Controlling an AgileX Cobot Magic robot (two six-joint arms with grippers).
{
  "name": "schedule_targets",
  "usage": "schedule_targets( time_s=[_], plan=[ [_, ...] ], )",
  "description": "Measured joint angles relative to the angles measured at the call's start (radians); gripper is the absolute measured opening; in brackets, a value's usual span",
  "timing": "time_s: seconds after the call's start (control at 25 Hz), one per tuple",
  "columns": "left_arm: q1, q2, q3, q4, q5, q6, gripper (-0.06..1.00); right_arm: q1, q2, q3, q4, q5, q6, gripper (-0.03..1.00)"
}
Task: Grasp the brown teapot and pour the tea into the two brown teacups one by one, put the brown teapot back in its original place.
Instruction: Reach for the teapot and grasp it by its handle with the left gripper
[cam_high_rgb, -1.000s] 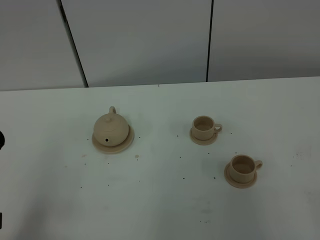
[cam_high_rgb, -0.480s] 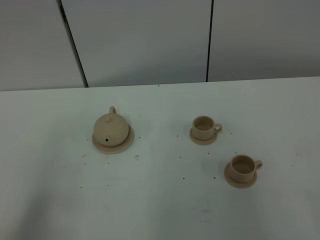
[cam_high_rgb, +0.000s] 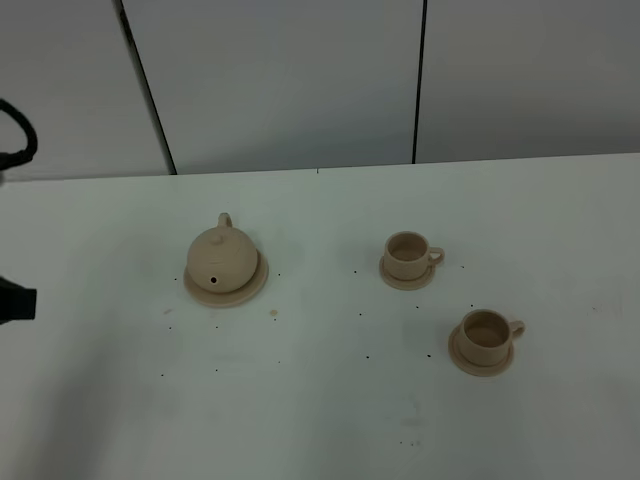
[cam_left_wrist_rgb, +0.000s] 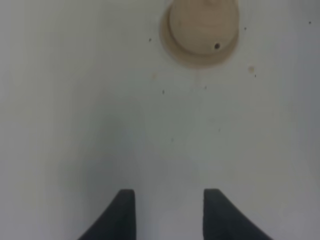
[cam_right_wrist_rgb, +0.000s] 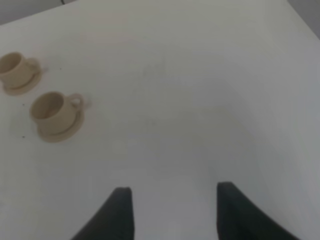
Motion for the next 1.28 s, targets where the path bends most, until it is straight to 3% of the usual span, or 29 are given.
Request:
schedule_targets(
  time_s=[0.36,0.64,0.84,1.28],
  plan=[
    [0.000,0.323,-0.219,-0.007,-0.073,0.107,0.39,0.000,0.000,0.000,0.000,0.000,0.001,0.38],
    [0.000,0.536,-0.435,-0.032,-0.095,0.130,0.39,0.000,0.000,0.000,0.000,0.000,0.001,0.38],
    [0.000,0.640,-0.514,-0.048,-0.096,0.168,0.39,0.000,0.000,0.000,0.000,0.000,0.001,0.38],
    [-0.036,0.729,-0.550,-0.230,-0.147,0.372,0.39,0.000,0.000,0.000,0.000,0.000,0.001,0.38]
  ],
)
